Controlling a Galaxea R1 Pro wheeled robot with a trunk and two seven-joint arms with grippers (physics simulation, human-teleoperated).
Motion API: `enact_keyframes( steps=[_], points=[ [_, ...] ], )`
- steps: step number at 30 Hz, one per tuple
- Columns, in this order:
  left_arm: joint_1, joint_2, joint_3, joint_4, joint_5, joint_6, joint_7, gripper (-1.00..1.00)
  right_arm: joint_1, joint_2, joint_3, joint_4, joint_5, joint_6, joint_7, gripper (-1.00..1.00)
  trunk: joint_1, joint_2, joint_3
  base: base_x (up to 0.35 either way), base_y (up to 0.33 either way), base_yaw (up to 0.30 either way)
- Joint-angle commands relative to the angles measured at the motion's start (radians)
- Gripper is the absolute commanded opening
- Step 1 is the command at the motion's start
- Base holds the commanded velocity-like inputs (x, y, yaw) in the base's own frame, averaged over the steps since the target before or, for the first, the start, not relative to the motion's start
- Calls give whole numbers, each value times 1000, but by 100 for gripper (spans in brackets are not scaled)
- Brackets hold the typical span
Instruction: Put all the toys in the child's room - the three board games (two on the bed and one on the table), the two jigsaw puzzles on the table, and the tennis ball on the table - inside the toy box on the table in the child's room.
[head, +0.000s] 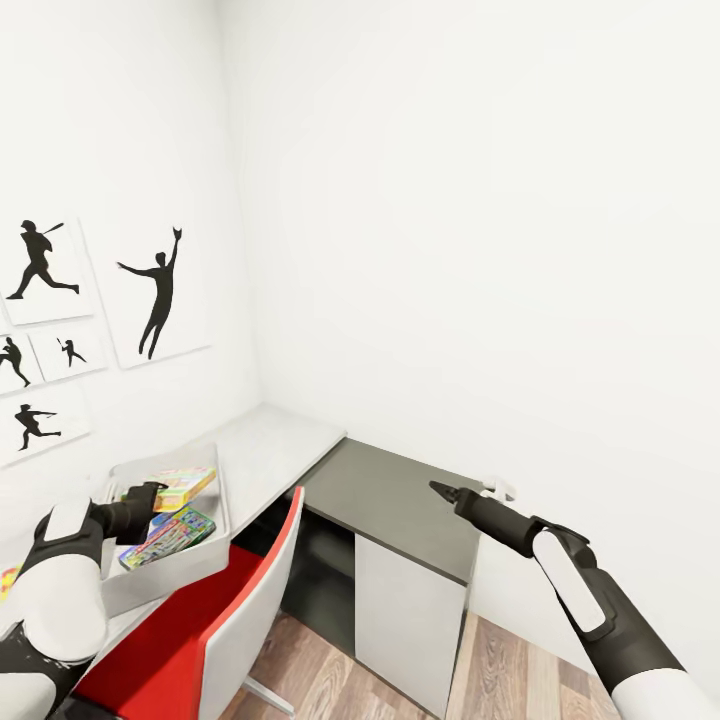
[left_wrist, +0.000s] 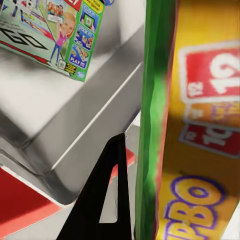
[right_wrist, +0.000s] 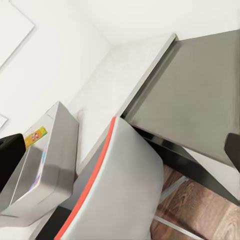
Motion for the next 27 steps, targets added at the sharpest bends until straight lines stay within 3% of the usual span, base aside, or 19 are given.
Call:
enact_keyframes(
  steps=[1, 10, 27],
  points=[
    [-1, 0, 3, -1, 10, 3, 3, -100, 0, -1, 1, 0, -3, 3, 1, 100, 0, -1, -1, 6, -132, 0],
    [0, 2, 4, -1, 9, -3, -47, -100, 0, 0, 1, 0, -3, 3, 2, 100, 0, -1, -1, 21, -27, 0],
    [1, 4, 6, 0, 8, -6, -48, -100, 0, 4, 1, 1, -1, 3, 0, 100, 0, -1, -1, 51, 50, 0]
  ],
)
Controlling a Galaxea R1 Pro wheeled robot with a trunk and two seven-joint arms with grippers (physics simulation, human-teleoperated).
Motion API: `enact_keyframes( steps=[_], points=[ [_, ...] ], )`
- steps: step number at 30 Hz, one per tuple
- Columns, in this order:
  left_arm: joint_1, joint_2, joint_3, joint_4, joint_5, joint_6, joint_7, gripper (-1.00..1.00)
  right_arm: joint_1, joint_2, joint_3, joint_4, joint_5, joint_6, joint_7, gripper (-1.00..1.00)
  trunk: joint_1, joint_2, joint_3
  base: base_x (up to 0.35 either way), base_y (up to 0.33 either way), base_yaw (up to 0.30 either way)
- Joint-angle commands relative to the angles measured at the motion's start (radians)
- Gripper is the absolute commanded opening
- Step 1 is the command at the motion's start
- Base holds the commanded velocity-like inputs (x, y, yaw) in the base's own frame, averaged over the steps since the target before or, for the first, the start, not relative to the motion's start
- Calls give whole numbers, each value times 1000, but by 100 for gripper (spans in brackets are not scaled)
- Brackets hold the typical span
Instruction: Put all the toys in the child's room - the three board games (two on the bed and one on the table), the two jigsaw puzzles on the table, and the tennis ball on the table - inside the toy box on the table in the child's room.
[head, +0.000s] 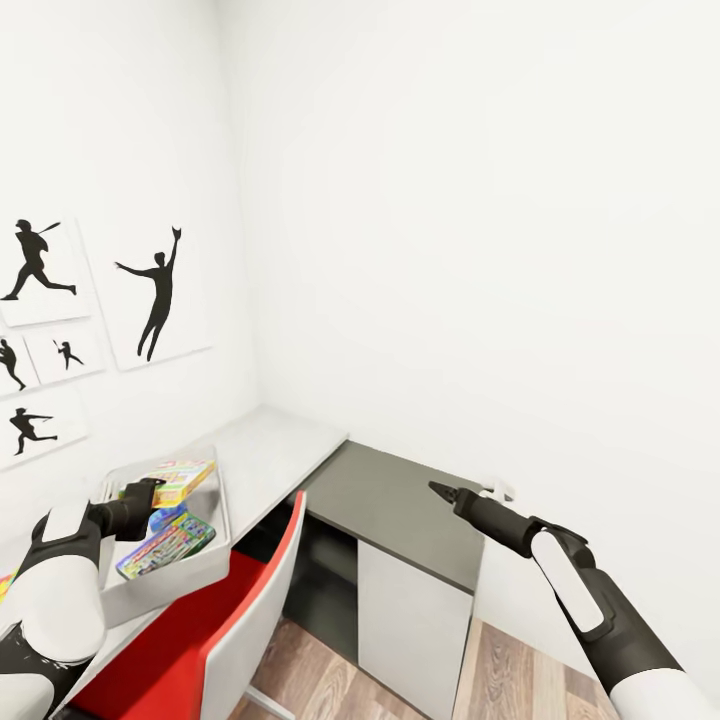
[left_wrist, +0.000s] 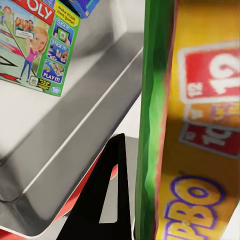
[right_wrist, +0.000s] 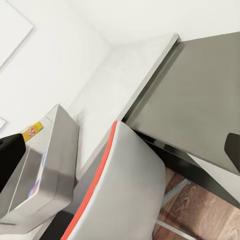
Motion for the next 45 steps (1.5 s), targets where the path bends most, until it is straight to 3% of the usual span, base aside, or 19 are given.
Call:
enact_keyframes(
  steps=[1, 45],
  points=[
    [-1, 0, 3, -1, 12, 3, 8, -100, 0, -1, 1, 2, -3, 3, 1, 100, 1, -1, 0, 43, 21, 0],
    [-1, 1, 3, 2, 10, -25, 9, -100, 0, 0, 1, 6, -2, 3, 1, 100, 1, -1, 0, 38, 17, 0]
  ],
)
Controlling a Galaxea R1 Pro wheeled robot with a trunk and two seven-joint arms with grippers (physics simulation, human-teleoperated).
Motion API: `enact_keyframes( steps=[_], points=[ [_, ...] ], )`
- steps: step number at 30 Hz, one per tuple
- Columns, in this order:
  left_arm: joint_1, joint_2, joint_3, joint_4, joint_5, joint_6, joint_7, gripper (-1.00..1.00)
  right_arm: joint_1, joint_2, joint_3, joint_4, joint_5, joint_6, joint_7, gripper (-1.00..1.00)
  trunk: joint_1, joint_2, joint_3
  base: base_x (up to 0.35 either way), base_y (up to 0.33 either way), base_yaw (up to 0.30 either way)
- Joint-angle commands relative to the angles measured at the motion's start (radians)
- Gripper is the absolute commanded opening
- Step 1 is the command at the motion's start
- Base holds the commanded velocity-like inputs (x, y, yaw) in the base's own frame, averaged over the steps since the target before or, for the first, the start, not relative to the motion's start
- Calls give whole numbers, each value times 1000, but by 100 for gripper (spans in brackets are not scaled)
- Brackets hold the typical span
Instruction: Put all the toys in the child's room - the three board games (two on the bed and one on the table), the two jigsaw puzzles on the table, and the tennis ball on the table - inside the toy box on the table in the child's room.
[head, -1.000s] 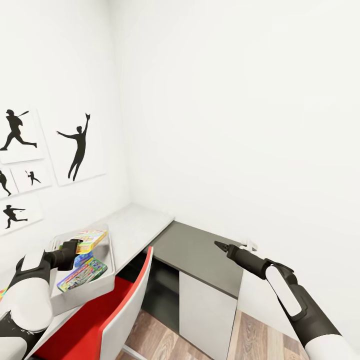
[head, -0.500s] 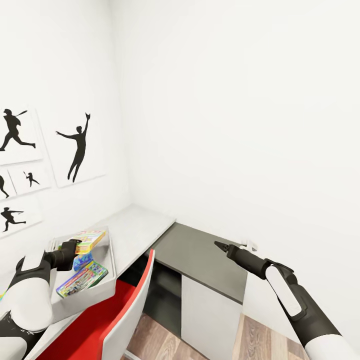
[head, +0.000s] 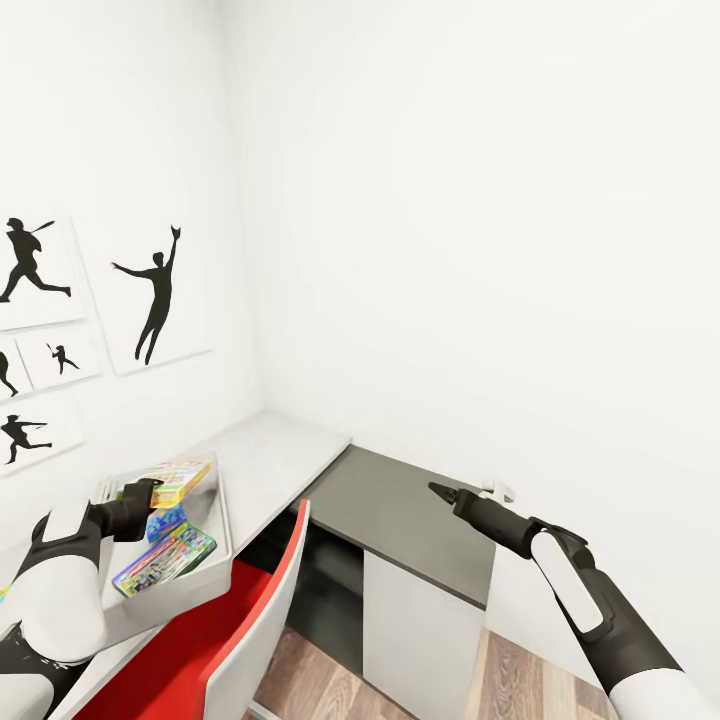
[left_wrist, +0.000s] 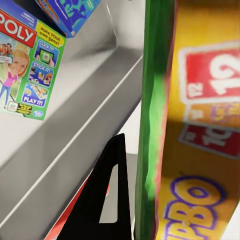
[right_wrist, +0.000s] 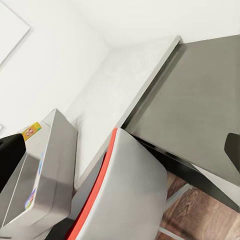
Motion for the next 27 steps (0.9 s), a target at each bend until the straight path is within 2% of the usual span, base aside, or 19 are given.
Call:
enact_keyframes(
  steps=[1, 18, 21, 24, 27],
  points=[
    [-1, 0, 3, -1, 11, 3, 9, 100, 0, -1, 1, 0, -3, 3, 0, 100, 0, -1, 0, 0, 0, 0],
    [0, 13, 8, -3, 13, 13, 22, 100, 0, 1, 1, 0, -2, 3, 0, 100, 0, -1, 0, 0, 0, 0],
    [2, 53, 10, -4, 18, 45, 22, 100, 0, 1, 1, 0, -2, 3, 0, 100, 0, -1, 0, 0, 0, 0],
    [2, 111, 18, -4, 21, 159, 20, 100, 0, 1, 3, 1, -2, 3, 0, 100, 0, -1, 0, 0, 0, 0],
    [2, 149, 58, -4, 29, 237, 20, 100, 0, 1, 5, 1, -2, 3, -1, 100, 0, -1, 0, 0, 0, 0]
  ],
)
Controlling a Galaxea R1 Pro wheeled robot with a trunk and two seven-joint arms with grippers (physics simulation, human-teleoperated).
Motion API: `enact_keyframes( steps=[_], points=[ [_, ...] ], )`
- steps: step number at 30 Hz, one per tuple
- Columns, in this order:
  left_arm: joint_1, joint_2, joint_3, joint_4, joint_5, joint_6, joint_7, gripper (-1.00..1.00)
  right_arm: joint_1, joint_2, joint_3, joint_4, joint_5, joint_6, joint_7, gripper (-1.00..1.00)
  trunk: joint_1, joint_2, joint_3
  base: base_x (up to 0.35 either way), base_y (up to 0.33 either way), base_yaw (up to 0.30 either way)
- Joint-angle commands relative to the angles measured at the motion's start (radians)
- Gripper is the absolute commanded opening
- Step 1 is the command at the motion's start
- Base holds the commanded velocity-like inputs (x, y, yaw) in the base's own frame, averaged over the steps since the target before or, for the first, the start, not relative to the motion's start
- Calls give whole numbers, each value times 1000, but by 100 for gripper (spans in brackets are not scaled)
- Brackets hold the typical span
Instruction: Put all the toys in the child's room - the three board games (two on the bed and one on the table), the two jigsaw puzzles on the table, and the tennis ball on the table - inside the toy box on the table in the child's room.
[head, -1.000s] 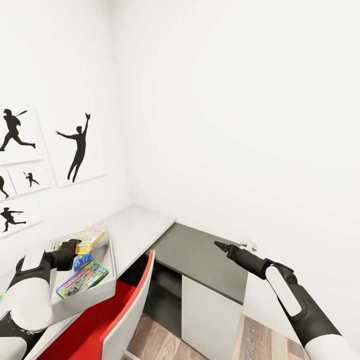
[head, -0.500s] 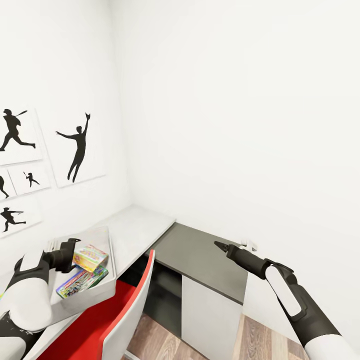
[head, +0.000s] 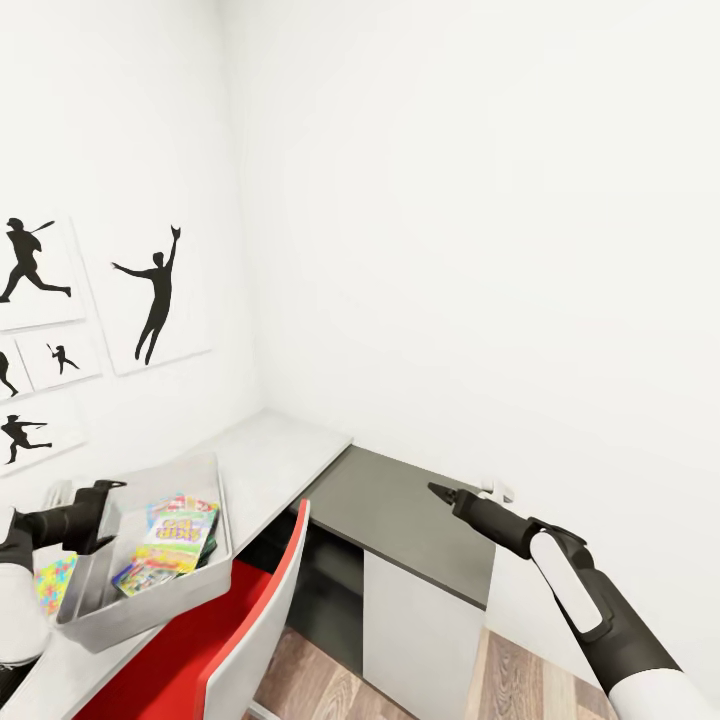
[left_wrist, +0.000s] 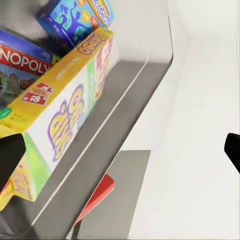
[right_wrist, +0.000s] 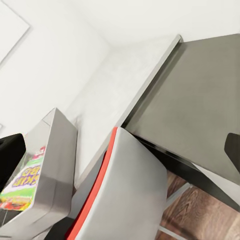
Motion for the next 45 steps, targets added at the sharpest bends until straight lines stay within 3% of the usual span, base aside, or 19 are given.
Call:
enact_keyframes(
  steps=[1, 4, 8, 19, 21, 25, 27, 35, 37, 39, 41, 42, 43, 45],
  points=[
    [-1, 8, 23, -2, 13, 22, 10, 100, 0, -1, 1, 0, -3, 3, 1, 100, 0, -1, 0, 0, 0, 0],
    [-1, 34, 62, -3, 14, 82, 10, 100, 0, -1, 2, 5, -3, 2, 0, 100, 0, -1, 0, 0, 0, 0],
    [-1, 49, 78, -6, 16, 183, 4, 100, 0, -1, 3, 11, -3, 1, 0, 100, 0, -1, 0, 0, 0, 0],
    [-1, 50, 68, -7, 29, 217, -12, 100, 0, -1, 5, 18, -2, 1, 0, 100, 0, -1, 0, 0, 0, 0],
    [-1, 51, 65, -7, 32, 217, -47, 100, 0, -1, 4, 18, -3, 1, 1, 100, 0, -1, 0, 0, 0, 0],
    [0, 60, 41, -7, 33, 217, -187, 100, 0, -1, 5, 18, -2, 1, 0, 100, 0, -1, 0, 0, 0, 0],
    [2, 73, 12, -7, 33, 217, -266, 100, 0, -1, 5, 18, -2, 0, 0, 100, 0, -1, 0, 0, 0, 0],
    [38, 167, -231, -5, 31, 217, -684, 100, 0, -1, 5, 19, -2, 0, 0, 100, 0, -1, 0, 0, 0, 0],
    [40, 185, -271, -4, 28, 217, -749, 100, 0, -1, 5, 19, -2, 0, 0, 100, 0, -1, 0, 0, 0, 0],
    [43, 223, -362, -2, 22, 217, -860, 100, 0, -1, 4, 20, -2, 0, 1, 100, 0, -1, 0, 0, 0, 0],
    [44, 243, -414, -1, 20, 217, -901, 100, 0, -1, 3, 20, -2, 0, 1, 100, 0, -1, 0, 0, 0, 0],
    [44, 264, -472, -1, 16, 217, -933, 100, 0, -1, 2, 20, -2, 0, 1, 100, 0, -1, 0, 0, 0, 0],
    [45, 275, -501, -1, 15, 217, -946, 100, 0, -1, 2, 20, -2, 0, 2, 100, 0, -1, 0, 0, 0, 0],
    [45, 311, -619, -4, 11, 217, -988, 100, 0, -1, 0, 20, -2, 1, 3, 100, 0, -1, 0, 0, 0, 0]
  ],
)
